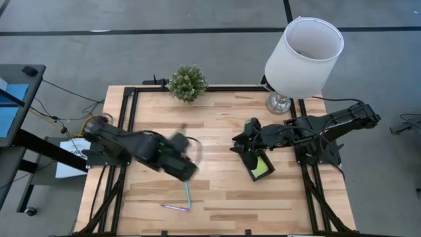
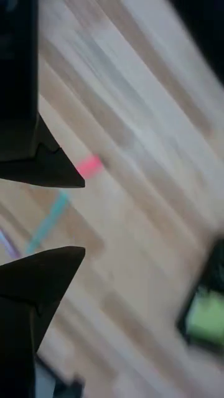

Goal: Pick and place office supplies into organizer
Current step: Put the blue pen into the black desk organizer

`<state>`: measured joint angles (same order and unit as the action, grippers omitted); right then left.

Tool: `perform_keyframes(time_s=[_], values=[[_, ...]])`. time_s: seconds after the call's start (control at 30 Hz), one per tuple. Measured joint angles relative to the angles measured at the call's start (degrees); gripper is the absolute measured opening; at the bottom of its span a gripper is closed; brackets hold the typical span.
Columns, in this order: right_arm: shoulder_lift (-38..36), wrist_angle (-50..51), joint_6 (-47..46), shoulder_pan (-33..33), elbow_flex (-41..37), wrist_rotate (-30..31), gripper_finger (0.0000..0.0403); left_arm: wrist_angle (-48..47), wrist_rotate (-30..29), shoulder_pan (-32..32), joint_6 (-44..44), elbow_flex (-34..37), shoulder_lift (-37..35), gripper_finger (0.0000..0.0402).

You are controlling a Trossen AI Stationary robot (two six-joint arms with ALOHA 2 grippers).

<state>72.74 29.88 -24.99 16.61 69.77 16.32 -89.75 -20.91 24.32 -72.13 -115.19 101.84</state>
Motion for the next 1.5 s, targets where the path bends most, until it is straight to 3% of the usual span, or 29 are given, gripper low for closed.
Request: perform_keyframes(time_s=[0.1,0.2,0.33,0.43,0.57,1.07,1.5], values=[[0.0,0.1,0.0,0.4,0.0,-0.1,0.0196,0.2,-0.2,1.7,-13.3,16.2,-9.8,0.0158],[-0.1,0.0,0.0,0.5,0.0,0.0,0.0198,13.9,0.4,4.4,-30.3,30.9,-15.5,0.0158],[-0.1,-0.2,0.0,-0.4,0.0,0.1,0.0199,36.6,1.1,5.9,-35.9,45.2,-17.1,0.0158],[-0.1,-0.6,0.0,-1.5,0.0,0.2,0.0197,47.3,6.2,4.3,-36.1,51.3,-13.6,0.0158],[-0.1,-0.8,0.0,-2.8,0.0,0.2,0.0194,43.6,12.0,1.9,-35.3,52.1,-9.1,0.0158],[-0.1,-0.3,0.0,-3.7,0.0,0.2,0.0193,51.0,14.6,-2.3,-33.5,52.1,0.8,0.0157],[-0.1,-0.3,0.0,-3.7,0.0,0.2,0.0192,50.7,14.1,-2.2,-38.1,52.1,1.4,0.0157]])
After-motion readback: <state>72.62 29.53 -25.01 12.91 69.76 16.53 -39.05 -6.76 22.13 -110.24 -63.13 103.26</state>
